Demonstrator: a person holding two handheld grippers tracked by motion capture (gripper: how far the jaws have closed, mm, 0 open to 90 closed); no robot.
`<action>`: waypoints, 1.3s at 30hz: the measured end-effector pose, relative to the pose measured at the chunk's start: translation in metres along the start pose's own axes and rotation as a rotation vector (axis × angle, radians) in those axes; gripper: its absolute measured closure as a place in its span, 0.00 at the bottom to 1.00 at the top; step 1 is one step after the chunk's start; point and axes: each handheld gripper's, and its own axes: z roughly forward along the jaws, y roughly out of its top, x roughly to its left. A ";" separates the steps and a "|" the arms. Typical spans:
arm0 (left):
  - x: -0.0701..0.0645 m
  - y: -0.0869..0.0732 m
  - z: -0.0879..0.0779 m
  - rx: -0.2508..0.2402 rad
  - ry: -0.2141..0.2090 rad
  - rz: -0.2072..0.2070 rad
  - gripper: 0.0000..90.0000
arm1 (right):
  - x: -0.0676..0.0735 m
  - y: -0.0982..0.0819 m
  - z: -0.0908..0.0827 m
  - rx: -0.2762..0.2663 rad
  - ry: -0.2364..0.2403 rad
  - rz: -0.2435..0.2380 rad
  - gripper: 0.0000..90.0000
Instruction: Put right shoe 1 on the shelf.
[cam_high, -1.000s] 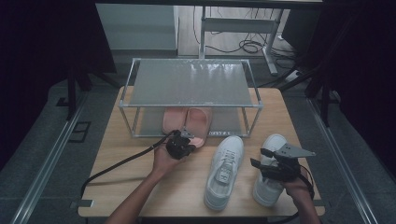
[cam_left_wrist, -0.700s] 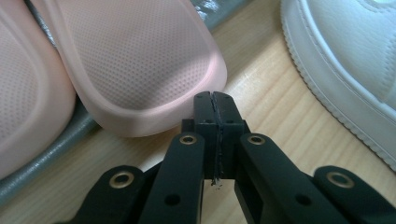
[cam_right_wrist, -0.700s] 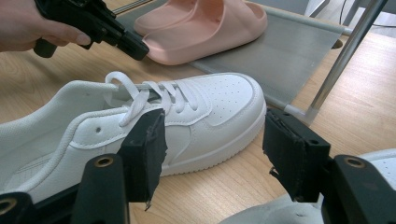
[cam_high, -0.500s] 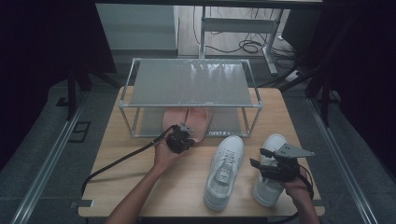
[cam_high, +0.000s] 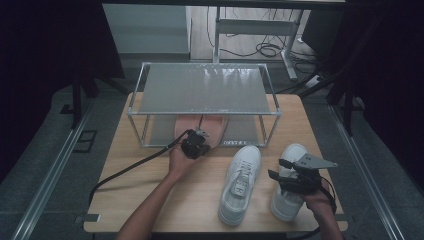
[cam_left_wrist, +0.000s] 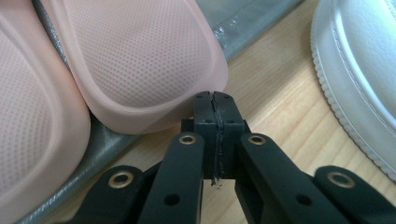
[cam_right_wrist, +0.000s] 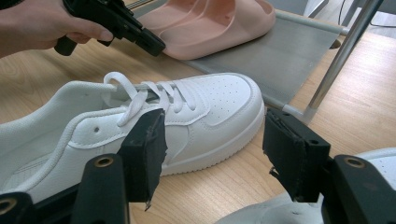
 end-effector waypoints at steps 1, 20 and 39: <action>0.001 0.000 0.001 0.000 -0.001 0.000 1.00 | 0.000 0.000 0.000 -0.002 -0.001 0.002 0.44; 0.007 0.006 0.011 -0.003 0.000 -0.027 0.98 | -0.002 -0.001 0.000 -0.001 -0.004 0.005 0.44; -0.003 -0.029 -0.048 -0.095 0.001 -0.037 0.98 | -0.001 0.000 -0.001 -0.005 -0.004 0.004 0.44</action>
